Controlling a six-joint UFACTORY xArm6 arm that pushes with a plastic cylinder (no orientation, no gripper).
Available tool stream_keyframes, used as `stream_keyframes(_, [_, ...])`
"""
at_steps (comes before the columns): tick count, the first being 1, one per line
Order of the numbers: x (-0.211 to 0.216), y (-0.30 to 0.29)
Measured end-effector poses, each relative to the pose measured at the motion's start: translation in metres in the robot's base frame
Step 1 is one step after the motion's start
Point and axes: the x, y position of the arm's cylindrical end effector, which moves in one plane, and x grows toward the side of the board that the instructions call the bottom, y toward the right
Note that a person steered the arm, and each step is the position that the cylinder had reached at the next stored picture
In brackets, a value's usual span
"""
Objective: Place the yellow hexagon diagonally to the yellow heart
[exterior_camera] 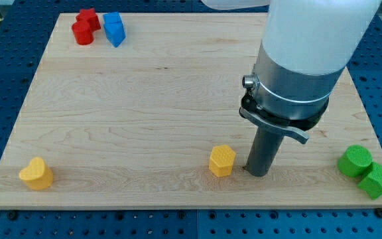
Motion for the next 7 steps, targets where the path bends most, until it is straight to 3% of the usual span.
stream_keyframes(5, [-0.012,-0.108])
stream_keyframes(7, [-0.023,-0.102])
